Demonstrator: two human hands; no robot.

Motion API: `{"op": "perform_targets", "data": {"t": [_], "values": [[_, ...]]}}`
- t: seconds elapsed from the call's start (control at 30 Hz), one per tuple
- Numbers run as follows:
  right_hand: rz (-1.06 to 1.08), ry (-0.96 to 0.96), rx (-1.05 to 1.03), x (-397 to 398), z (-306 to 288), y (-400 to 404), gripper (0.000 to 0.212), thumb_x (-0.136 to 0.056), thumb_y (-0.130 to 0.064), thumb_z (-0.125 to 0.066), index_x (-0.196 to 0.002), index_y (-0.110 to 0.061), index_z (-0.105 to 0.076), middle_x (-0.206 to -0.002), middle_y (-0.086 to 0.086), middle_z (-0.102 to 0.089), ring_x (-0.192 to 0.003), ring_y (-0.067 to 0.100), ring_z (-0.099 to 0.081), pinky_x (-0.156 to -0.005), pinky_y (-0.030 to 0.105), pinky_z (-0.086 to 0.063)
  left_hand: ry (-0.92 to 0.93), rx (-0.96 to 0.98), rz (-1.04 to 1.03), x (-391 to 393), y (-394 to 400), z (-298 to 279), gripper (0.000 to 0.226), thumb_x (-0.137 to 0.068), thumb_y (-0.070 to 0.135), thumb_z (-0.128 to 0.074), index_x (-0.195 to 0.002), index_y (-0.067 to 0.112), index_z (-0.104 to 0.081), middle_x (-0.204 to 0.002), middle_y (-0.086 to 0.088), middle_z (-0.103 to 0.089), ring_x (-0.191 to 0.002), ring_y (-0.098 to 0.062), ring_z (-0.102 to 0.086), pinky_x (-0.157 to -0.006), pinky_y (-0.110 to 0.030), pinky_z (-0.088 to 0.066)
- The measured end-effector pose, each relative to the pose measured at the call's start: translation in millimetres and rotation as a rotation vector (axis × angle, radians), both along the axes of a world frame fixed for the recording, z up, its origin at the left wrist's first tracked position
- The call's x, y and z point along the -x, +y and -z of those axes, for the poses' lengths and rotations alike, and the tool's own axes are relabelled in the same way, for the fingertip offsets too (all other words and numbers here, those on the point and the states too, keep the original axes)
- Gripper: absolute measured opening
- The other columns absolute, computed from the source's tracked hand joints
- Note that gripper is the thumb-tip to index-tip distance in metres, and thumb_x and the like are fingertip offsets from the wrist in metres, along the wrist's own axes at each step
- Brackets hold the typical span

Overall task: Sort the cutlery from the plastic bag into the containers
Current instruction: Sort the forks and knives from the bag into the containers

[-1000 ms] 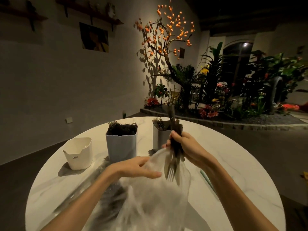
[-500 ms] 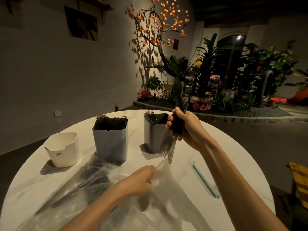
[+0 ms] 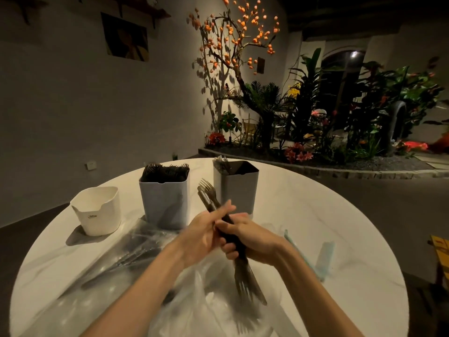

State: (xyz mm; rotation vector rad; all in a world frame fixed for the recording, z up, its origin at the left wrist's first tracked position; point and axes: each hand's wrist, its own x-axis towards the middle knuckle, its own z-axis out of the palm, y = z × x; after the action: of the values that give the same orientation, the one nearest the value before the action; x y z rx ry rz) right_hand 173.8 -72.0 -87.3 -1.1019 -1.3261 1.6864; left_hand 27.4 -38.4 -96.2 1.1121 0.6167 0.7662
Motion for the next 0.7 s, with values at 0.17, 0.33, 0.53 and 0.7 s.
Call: {"op": "perform_targets", "data": {"t": [0.17,0.33,0.53,0.7], "values": [[0.064,0.054,-0.045,15,39,4,0.023,-0.104,-0.022,-0.054,-0.123,-0.008,-0.059,-0.089,0.013,-0.066,-0.073,0.019,-0.062,-0.064,0.024,-0.056,0.066,0.034,-0.192,2,6,35,0.037,-0.099,0.034,-0.059,-0.113,0.000,-0.064,-0.069,-0.006,-0.069,-0.039,-0.014,-0.046,-0.037,-0.028,-0.047],[0.103,-0.319,-0.096,-5,41,3,0.035,-0.086,-0.033,-0.079,-0.117,-0.027,-0.065,-0.108,-0.005,-0.075,-0.099,0.013,-0.073,-0.087,0.026,-0.059,-0.276,0.181,-0.265,0,17,41,0.020,-0.101,0.019,-0.054,-0.113,0.002,-0.055,-0.101,-0.023,-0.070,-0.106,-0.036,-0.071,-0.080,-0.048,-0.060],[0.090,-0.403,-0.087,-26,35,1,0.027,-0.089,-0.030,-0.076,-0.110,-0.013,-0.071,-0.097,0.005,-0.078,-0.083,0.015,-0.073,-0.082,0.025,-0.059,-0.417,0.147,-0.306,7,11,30,0.010,-0.104,0.011,-0.047,-0.113,0.006,-0.050,-0.087,-0.014,-0.064,-0.103,-0.034,-0.072,-0.100,-0.050,-0.051],[0.114,-0.326,-0.110,-46,30,-9,0.039,-0.078,-0.039,-0.078,-0.110,-0.016,-0.074,-0.099,0.010,-0.078,-0.069,0.012,-0.063,-0.066,0.022,-0.054,-0.563,0.157,-0.343,12,17,31,0.011,-0.103,0.011,-0.048,-0.114,0.011,-0.046,-0.080,-0.008,-0.055,-0.088,-0.024,-0.068,-0.098,-0.046,-0.052]]}}
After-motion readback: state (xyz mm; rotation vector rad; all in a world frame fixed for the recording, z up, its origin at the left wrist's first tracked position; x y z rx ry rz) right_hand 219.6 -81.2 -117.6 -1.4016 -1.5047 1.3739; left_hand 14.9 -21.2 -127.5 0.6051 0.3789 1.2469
